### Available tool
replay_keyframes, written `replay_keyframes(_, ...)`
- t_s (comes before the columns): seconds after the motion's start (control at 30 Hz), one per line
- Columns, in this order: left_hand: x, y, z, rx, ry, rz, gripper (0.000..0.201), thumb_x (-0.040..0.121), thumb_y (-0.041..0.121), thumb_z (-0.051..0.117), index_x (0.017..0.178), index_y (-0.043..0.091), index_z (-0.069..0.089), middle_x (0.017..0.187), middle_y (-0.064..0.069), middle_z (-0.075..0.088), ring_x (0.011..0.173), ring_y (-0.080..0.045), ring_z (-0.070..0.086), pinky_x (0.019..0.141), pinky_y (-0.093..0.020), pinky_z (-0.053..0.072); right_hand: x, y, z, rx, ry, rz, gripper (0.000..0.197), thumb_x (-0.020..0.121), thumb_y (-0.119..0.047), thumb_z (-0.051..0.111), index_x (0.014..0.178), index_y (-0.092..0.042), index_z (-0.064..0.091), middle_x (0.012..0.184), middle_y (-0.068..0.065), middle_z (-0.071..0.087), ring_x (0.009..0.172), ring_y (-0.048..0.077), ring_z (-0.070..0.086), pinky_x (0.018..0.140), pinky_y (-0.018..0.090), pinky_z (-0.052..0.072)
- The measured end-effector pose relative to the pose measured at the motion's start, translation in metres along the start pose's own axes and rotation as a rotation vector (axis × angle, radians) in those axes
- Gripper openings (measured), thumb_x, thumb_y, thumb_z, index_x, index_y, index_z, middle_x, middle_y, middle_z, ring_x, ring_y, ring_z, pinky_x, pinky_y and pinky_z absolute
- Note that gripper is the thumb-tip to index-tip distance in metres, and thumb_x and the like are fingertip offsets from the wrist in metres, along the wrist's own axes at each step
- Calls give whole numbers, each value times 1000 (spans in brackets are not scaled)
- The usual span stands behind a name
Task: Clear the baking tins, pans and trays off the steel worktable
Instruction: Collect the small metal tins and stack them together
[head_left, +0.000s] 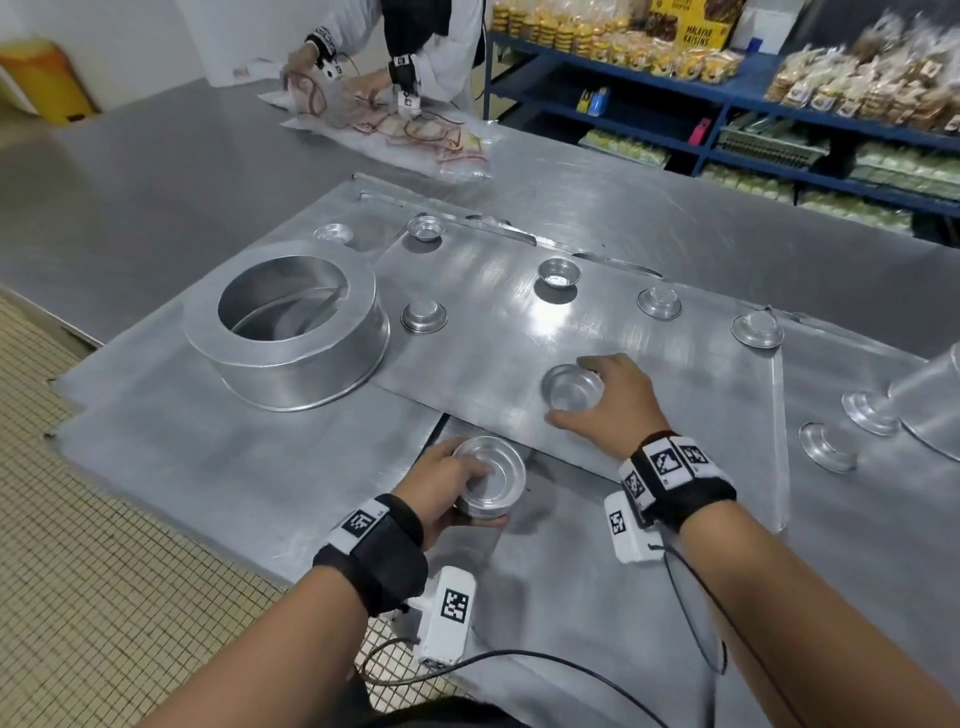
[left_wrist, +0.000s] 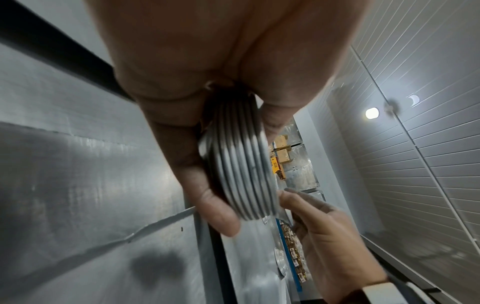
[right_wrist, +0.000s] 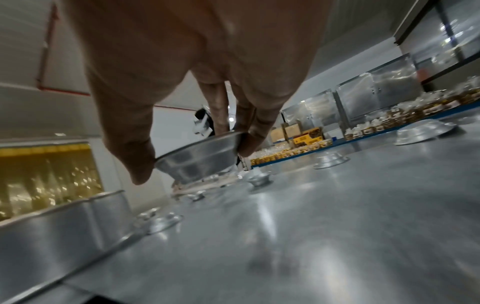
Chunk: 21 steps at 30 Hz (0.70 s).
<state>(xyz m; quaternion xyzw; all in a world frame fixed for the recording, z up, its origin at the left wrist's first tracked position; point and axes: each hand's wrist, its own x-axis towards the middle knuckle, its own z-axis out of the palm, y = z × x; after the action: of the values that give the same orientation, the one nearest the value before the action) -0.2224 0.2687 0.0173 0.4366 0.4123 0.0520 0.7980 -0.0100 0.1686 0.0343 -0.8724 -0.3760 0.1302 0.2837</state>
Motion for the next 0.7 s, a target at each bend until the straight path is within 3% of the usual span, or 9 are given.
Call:
replay_keyframes(0.13, -7, 5, -11, -29, -29, 3, 31, 91, 10, 62, 120, 1, 63, 103, -13, 62, 85, -38, 65, 76, -61, 57, -32, -37, 10, 47, 6, -72, 84, 59, -42, 92, 132, -17, 57, 129, -1, 52, 117, 14, 52, 95, 19, 34)
replay_keyframes(0.33, -14, 12, -31, -14, -120, -28, 44, 88, 48, 66, 116, 15, 71, 105, -12, 72, 92, -32, 70, 79, -52, 59, -66, -75, 34, 70, -36, -159, 86, 56, -44, 89, 131, -18, 58, 125, -4, 53, 116, 14, 54, 101, 25, 42)
replay_keyframes(0.4, -15, 13, -38, -14, -116, -11, 45, 88, 43, 69, 119, 11, 67, 104, -14, 71, 88, -32, 70, 74, -48, 59, -75, -86, 43, 85, -59, -183, 85, 56, -46, 88, 131, -19, 58, 124, -5, 52, 115, 13, 54, 101, 29, 45)
replay_keyframes(0.57, -14, 12, -58, 36, -56, 60, 34, 85, 14, 72, 117, 6, 64, 114, -27, 67, 89, -33, 69, 68, -43, 57, -89, -108, 65, 85, -103, -234, 81, 60, -50, 85, 130, -22, 58, 120, -12, 49, 113, 6, 51, 100, 22, 43)
replay_keyframes(0.7, -15, 9, -74, 59, -29, 85, 37, 80, 10, 70, 116, 9, 65, 114, -29, 66, 92, -35, 67, 80, -51, 53, -93, -121, 80, 40, -118, -237, 85, 60, -55, 84, 133, -22, 57, 123, -11, 50, 116, 7, 46, 99, 18, 38)
